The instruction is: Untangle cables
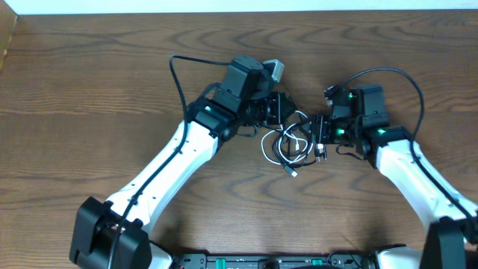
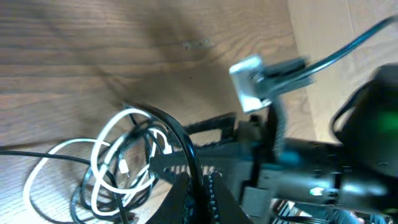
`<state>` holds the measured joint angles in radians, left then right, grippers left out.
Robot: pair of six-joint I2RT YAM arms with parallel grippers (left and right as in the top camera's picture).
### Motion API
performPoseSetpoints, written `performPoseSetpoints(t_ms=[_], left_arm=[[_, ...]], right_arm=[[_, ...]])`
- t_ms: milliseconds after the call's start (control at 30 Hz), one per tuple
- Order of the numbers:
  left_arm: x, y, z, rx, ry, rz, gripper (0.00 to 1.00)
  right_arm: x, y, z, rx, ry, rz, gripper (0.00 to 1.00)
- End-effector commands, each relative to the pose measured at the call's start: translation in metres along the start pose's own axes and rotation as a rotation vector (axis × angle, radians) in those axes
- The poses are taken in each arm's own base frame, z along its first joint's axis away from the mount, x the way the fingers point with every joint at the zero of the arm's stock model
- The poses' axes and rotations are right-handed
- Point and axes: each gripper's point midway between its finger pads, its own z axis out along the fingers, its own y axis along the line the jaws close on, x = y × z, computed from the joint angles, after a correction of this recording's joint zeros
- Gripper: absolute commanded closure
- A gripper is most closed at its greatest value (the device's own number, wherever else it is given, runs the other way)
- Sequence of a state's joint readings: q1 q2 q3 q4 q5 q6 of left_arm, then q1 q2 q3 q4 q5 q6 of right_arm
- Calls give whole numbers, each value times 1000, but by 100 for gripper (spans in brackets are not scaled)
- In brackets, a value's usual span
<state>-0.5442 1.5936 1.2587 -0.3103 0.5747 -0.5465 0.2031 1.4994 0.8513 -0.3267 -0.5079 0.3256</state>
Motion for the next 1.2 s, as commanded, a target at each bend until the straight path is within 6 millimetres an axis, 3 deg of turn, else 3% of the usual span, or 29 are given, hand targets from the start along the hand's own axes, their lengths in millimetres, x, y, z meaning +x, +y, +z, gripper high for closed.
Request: performPoseSetpoints(t_ms=[0, 300, 433, 567, 667, 767, 967, 1167], left_arm=[[-15, -11, -23, 38, -54, 5, 93], [-23, -10, -37, 91, -54, -22, 93], [-24, -12, -39, 110, -49, -39, 93], [-22, -15, -39, 125, -39, -38, 92], [-22, -16, -39, 131, -36, -37, 92], [-31, -5, -45, 117, -61, -55, 93], [-53, 19, -72, 153, -98, -152, 93], [-56, 21, -89, 234, -75, -183, 93]], right_arm=[[0, 21, 4, -111, 22, -84, 47], [17, 41, 13, -215, 62, -391, 46], [26, 45, 30, -234, 89, -476, 47], [35, 34, 52, -239, 127, -487, 50], [37, 32, 62, -264, 132, -487, 60], [37, 33, 64, -280, 128, -489, 81], [36, 29, 65, -258, 127, -490, 75], [37, 33, 70, -250, 119, -545, 81]])
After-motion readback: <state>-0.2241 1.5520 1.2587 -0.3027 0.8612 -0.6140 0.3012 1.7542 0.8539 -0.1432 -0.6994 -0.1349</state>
